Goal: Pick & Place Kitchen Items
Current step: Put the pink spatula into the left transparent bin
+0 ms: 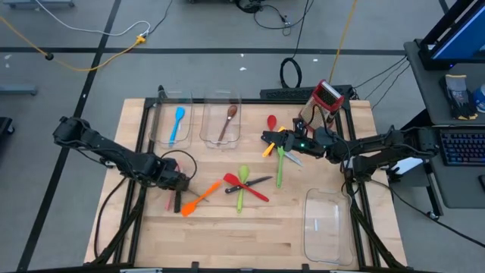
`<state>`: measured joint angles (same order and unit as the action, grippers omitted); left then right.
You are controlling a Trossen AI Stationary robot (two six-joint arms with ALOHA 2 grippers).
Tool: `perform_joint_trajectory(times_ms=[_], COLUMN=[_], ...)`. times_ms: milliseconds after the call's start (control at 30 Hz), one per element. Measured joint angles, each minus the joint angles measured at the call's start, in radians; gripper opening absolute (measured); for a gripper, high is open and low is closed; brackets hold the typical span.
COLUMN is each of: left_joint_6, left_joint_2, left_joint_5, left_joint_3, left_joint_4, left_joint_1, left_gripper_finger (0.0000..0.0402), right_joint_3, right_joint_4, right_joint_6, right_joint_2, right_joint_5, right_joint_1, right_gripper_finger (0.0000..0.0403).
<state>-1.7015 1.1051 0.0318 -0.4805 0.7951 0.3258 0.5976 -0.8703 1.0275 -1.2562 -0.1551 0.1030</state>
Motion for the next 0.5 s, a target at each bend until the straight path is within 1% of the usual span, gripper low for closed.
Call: perform_joint_trajectory(times_ms=[133, 267, 333, 500], left_joint_6=[0.003, 0.004, 0.008, 0.064], left_joint_2=[-0.056, -0.109, -0.133, -0.201], left_joint_5=[-0.005, -0.055, -0.112, -0.331], left_joint_3=[-0.054, -0.153, -0.212, -0.331], left_joint_4=[0.044, 0.161, 0.211, 0.236], left_joint_1=[0.0, 0.0, 0.0, -0.006], left_gripper_finger=[0.0007, 0.0011, 0.0007, 0.0009], right_joint_3=[0.0, 0.0, 0.0, 0.0], right_joint_4=[0.0, 0.0, 0.0, 0.0], right_joint_6=[0.0, 0.0, 0.0, -0.003], right_joint_2=[0.0, 0.0, 0.0, 0.0], right_joint_5=[0.0, 0.0, 0.0, -0.001], right_joint_1=[0.0, 0.0, 0.001, 0.002], right_gripper_finger=[0.0059, 0.0059, 0.0059, 0.0059])
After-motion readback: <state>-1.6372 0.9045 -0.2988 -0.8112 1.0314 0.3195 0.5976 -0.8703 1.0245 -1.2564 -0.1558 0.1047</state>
